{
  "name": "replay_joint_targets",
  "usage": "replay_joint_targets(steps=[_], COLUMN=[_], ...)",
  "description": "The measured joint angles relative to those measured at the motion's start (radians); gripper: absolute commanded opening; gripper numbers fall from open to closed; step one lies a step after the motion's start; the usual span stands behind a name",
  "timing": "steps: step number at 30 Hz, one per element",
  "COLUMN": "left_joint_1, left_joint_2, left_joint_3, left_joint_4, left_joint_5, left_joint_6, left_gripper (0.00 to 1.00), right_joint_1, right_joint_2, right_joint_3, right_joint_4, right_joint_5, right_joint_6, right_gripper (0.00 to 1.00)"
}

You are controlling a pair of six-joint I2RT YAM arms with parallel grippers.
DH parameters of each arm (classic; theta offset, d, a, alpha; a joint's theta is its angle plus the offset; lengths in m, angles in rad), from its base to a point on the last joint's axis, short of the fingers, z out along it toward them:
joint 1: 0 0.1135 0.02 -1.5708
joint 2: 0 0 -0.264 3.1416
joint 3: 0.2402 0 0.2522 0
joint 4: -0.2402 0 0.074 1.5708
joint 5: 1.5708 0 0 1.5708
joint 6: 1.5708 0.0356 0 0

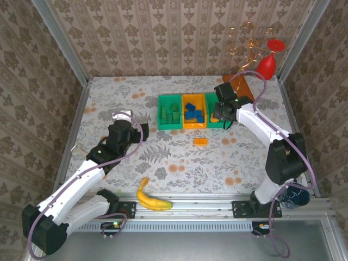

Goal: Sort the legos into containers by color
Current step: Place the lego in the container.

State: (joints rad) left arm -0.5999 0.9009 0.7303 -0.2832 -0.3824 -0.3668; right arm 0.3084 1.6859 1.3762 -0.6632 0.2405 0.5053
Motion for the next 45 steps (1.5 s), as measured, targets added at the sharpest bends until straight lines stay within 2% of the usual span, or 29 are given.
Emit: replay_joint_targets(steps=[12, 20, 31, 42, 45], left_joint_1=[0.02, 0.027, 0.032, 0.032, 0.032], left_joint_2=[-0.003, -0.003, -0.004, -0.024, -0.024], left_joint_3=[-0.013, -0.013, -0.013, -0.016, -0.016], left_joint_4=[-0.001, -0.001, -0.023, -0.025, -0.026], left_joint_5=[0.005, 0.013, 0.019, 0.024, 0.024], left_joint_6=[0.0, -0.001, -0.008, -0.026, -0.027], left_gripper=[1.0, 1.0, 1.0, 1.0, 1.0], right_joint_1=[-0.029, -0.029, -0.029, -0.029, -0.029], right_joint_2=[0.18, 0.274, 0.328, 0.339, 0.339], right_joint_3=[0.177, 0.23, 0.266, 0.281, 0.281], right_joint_4=[-0.012, -0.018, -0.018, -0.018, -0.018], right_joint_5=[0.0, 0.0, -0.002, -0.008, -0.008], right_joint_6=[-0.036, -0.043, -0.058, -0.058, -0.058], right_gripper=[0.24, 0.24, 0.25, 0.32, 0.43])
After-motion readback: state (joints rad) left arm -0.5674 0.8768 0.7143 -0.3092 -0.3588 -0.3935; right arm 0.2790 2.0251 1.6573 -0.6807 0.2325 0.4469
